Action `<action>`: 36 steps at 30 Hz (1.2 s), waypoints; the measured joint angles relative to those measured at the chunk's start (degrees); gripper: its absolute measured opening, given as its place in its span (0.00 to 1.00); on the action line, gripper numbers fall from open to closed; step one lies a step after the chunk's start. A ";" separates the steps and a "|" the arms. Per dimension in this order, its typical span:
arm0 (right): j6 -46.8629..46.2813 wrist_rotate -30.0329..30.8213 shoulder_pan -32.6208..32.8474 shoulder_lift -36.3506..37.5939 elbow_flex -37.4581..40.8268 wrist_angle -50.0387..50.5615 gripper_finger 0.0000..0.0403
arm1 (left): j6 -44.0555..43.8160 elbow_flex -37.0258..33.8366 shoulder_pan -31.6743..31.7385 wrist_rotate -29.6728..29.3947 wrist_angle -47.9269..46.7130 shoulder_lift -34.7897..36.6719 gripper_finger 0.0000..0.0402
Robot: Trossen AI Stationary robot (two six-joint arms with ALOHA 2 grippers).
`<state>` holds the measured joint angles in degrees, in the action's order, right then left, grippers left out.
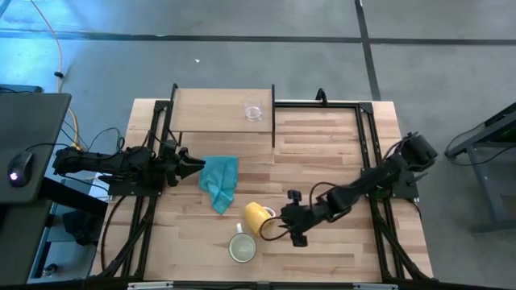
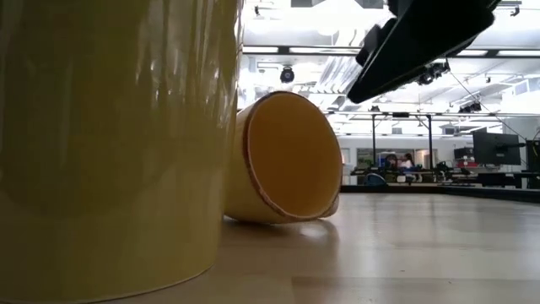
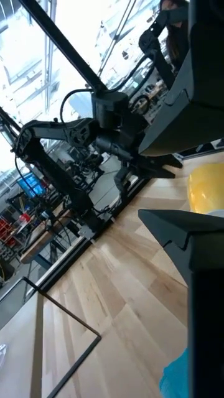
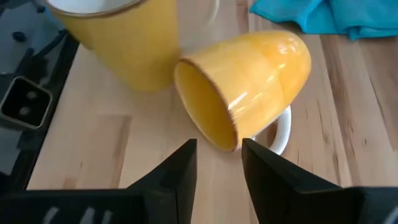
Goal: Stack small to large cups/mugs on shelf
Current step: Put the yellow mug on the shelf
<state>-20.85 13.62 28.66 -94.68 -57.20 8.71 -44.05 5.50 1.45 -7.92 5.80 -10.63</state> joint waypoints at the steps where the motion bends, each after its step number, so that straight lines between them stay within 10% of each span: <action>1: -0.59 0.51 -0.02 -0.49 -0.32 0.02 0.30 | 0.03 0.00 0.02 0.00 0.00 0.00 0.34; 36: -4.63 10.76 1.25 -6.41 -1.34 -3.61 0.30 | 0.06 0.00 0.00 1.58 -2.86 0.00 0.34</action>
<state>-25.48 24.38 29.91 -101.08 -58.54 5.10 -43.99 5.50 1.46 -6.34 2.94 -10.63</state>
